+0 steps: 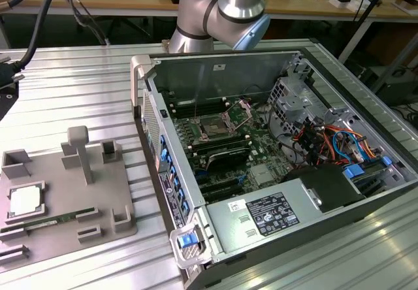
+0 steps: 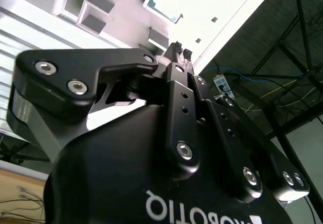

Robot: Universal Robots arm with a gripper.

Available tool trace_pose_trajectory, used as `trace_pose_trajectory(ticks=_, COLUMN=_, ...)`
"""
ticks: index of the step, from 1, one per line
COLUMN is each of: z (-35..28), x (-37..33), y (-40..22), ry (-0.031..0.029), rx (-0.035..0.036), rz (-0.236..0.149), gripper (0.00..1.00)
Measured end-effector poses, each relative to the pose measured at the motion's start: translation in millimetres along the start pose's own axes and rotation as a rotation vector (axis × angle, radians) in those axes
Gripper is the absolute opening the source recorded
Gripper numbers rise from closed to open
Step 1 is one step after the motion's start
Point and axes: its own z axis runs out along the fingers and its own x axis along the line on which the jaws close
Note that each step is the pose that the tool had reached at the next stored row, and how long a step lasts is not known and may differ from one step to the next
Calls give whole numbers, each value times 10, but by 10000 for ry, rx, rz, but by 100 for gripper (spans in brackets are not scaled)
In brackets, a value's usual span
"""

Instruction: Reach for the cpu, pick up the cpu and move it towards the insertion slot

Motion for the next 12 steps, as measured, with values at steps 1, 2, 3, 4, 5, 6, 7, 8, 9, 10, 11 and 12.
trace_pose_trajectory(ticks=1, z=1, x=1, y=0, ry=-1, rx=0, rz=1, gripper=11)
trace_pose_trajectory(ticks=2, z=1, x=3, y=0, ry=-1, rx=0, rz=1, gripper=11)
trace_pose_trajectory(ticks=3, z=0, x=5, y=0, ry=0, rx=0, rz=1, gripper=11)
trace_pose_trajectory(ticks=4, z=1, x=5, y=0, ry=-1, rx=0, rz=1, gripper=11)
trace_pose_trajectory(ticks=5, z=1, x=5, y=0, ry=-1, rx=0, rz=-1, gripper=11)
trace_pose_trajectory(ticks=6, z=1, x=6, y=-1, ry=-2, rx=-1, rz=0, gripper=11)
trace_pose_trajectory(ticks=7, z=1, x=6, y=-1, ry=0, rx=0, rz=0, gripper=11)
trace_pose_trajectory(ticks=8, z=1, x=6, y=-1, ry=0, rx=0, rz=0, gripper=11)
trace_pose_trajectory(ticks=9, z=1, x=5, y=-2, ry=0, rx=0, rz=-1, gripper=11)
trace_pose_trajectory(ticks=10, z=1, x=5, y=-2, ry=1, rx=0, rz=-1, gripper=11)
trace_pose_trajectory(ticks=11, z=2, x=5, y=-2, ry=0, rx=0, rz=-1, gripper=11)
trace_pose_trajectory(ticks=12, z=2, x=5, y=-2, ry=0, rx=0, rz=-1, gripper=11)
